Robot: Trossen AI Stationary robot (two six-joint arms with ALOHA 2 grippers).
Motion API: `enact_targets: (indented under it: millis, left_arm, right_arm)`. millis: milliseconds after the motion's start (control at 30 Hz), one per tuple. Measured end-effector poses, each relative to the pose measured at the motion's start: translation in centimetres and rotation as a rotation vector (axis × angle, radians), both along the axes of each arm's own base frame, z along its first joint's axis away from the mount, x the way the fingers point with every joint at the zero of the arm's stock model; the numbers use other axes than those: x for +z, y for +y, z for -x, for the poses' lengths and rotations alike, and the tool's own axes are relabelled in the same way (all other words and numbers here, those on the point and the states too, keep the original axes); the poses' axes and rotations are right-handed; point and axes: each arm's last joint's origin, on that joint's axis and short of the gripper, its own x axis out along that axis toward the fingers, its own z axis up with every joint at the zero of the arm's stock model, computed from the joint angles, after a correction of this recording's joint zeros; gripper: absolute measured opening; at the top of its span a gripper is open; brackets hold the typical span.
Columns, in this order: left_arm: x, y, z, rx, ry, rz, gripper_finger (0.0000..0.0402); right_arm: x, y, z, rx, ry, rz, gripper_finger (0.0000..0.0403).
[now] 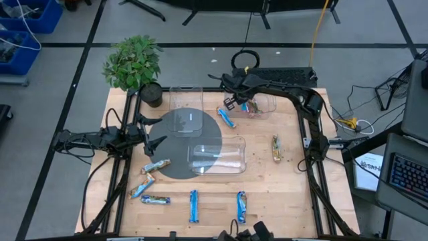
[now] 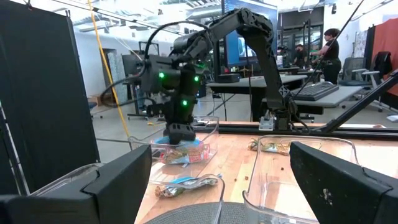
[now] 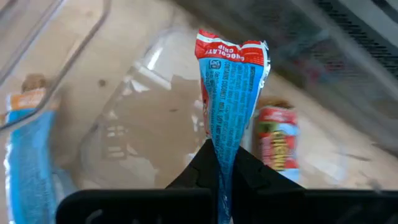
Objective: Pick and place Granola Bars by type
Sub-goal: Put the red granola bar into the top right transparent bin
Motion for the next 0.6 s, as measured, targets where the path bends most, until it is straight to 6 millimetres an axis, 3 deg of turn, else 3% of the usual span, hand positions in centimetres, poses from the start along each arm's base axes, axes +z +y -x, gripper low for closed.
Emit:
enact_targets:
  millis: [267,467,600]
  left_arm:
    - [0.0,0.0,0.0,0.000,0.000,0.000,0.0379]
    - [0.0,0.0,0.0,0.000,0.000,0.000,0.0379]
    - [0.0,0.0,0.0,0.000,0.000,0.000,0.0379]
  right_arm:
    - [0.0,-0.3,-0.1,0.029,-0.005,0.017,0.0003]
    - [-2.1,-0.4,-0.5,0.058,0.031,-0.064,0.0002]
    - [-2.2,-0.4,-0.6,0.064,0.025,-0.074,0.0002]
